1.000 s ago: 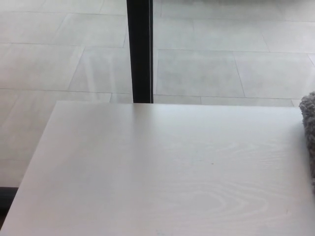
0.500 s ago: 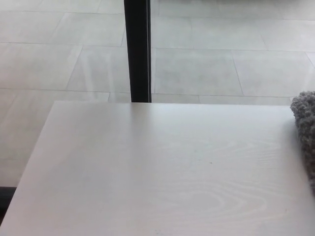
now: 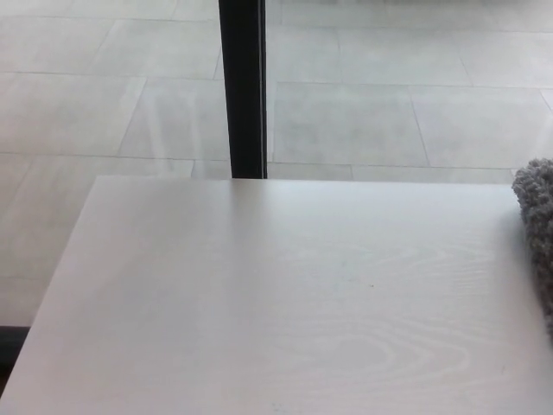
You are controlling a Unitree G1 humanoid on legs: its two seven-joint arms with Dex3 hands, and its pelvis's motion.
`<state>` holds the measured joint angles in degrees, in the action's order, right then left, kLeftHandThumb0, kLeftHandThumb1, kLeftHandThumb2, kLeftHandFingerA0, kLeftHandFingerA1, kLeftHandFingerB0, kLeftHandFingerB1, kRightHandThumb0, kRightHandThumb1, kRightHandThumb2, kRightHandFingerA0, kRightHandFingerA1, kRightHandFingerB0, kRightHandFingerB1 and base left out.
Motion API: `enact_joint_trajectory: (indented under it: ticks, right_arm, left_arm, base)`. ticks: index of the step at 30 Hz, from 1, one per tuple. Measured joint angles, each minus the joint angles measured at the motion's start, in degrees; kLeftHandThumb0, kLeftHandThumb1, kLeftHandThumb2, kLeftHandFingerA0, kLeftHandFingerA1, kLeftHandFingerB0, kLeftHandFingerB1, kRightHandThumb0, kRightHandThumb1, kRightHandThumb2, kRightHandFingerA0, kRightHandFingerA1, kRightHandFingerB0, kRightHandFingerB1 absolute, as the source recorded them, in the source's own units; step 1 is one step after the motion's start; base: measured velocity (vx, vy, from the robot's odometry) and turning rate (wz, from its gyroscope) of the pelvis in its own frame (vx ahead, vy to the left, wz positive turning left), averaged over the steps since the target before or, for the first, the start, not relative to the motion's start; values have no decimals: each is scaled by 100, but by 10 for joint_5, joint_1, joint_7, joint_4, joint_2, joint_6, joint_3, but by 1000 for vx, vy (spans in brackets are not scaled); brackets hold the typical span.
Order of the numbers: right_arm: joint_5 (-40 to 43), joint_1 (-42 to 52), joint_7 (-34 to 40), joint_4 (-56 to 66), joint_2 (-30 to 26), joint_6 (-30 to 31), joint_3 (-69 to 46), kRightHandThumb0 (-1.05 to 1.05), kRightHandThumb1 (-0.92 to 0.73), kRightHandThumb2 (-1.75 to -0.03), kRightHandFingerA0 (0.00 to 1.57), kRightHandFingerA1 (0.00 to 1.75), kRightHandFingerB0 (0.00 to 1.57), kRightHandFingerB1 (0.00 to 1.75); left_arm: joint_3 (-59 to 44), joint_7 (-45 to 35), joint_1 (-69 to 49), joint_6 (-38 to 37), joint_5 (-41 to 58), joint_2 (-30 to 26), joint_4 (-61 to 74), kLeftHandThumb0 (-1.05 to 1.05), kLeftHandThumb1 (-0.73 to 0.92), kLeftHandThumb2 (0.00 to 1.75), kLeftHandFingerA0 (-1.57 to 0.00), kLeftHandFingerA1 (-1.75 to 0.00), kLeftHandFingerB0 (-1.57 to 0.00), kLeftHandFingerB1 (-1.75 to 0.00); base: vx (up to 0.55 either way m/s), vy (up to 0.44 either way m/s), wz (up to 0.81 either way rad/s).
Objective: The robot uses its right hand to pick up the duster kept in the middle of the desk and use it to wipe the desk by swiping its surface twice
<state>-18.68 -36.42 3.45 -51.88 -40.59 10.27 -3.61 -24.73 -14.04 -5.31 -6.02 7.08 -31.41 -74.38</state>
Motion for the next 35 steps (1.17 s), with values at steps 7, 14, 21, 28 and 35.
enact_joint_trajectory:
  ticks: [7, 14, 21, 28, 35]
  right_arm:
    - [23, 138, -23, 114, -48, 3, -129, -83, -80, -67, 107, 145, 11, 59]
    - [50, 267, -28, 149, -43, 3, -264, -74, -75, -62, 80, 155, 10, 49]
    - [96, 372, -18, 145, 40, -15, -394, -70, -73, -71, 103, 164, 10, 58]
    - [150, 428, -15, 92, 156, -52, -482, -87, -70, -61, 45, 95, 4, 54]
    - [197, 451, -26, 20, 220, -90, -521, -85, -68, -60, 34, 102, 4, 54]
  left_arm:
    - [-3, 0, -2, 0, 1, 1, -1, -41, 59, 58, -71, -58, -68, -53]
    - [-5, 0, -4, 0, 1, 2, -2, -44, 60, 58, -70, -56, -67, -52]
    - [-5, 1, -3, 0, 1, 3, -4, -42, 61, 58, -70, -61, -63, -52]
    - [-7, 5, 0, 0, 1, 4, -4, -44, 64, 60, -68, -64, -60, -50]
    - [-6, 10, 2, 0, 1, 4, -5, -46, 65, 60, -67, -60, -59, -49]
  base:
    - [0, 0, 0]
    - [0, 0, 0]
    - [0, 0, 0]
    - [0, 0, 0]
    - [0, 0, 0]
